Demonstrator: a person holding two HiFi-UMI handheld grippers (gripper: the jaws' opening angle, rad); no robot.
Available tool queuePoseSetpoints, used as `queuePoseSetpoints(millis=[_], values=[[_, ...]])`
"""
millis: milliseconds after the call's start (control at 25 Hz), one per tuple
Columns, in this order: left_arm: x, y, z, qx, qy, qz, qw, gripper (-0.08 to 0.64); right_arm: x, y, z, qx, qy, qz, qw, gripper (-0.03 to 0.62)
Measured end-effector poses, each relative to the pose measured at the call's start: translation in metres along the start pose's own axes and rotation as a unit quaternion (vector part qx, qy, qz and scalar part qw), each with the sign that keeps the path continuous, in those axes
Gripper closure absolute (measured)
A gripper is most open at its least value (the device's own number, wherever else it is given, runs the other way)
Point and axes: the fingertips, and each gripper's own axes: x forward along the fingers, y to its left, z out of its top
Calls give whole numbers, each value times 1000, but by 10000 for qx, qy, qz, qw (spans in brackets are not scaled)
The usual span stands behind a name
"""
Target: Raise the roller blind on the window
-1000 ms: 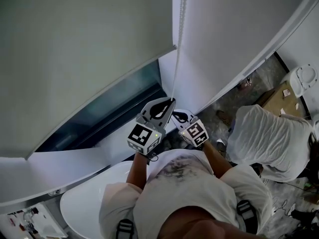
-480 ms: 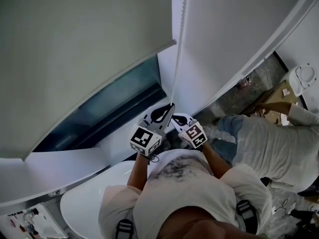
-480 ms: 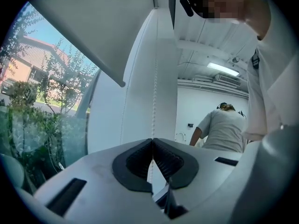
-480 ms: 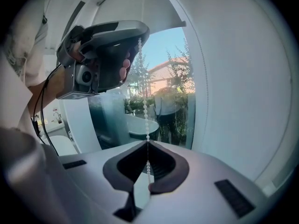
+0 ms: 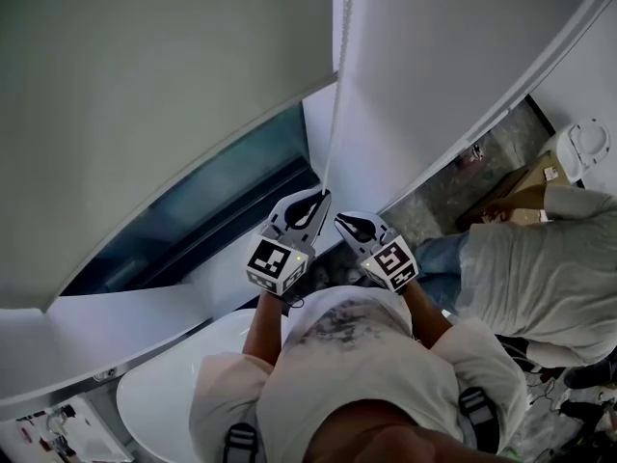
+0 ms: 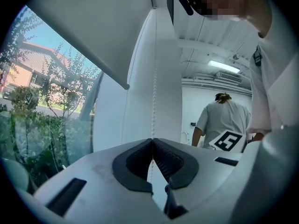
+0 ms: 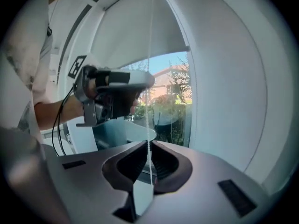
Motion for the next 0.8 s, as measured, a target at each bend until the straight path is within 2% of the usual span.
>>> queuePoseSetpoints(millis=[320, 600, 800], values=[[-2, 1, 2, 17, -38, 29, 10000, 552, -34, -6, 101, -166, -948, -129, 9953, 523], [2, 4, 1, 30, -21, 23, 10000, 552, -54, -3, 179, -424, -1492, 2, 9879, 457], [2, 1, 3, 50, -29, 1, 10000, 552, -67, 2, 234, -517, -1851, 59, 9813, 451]])
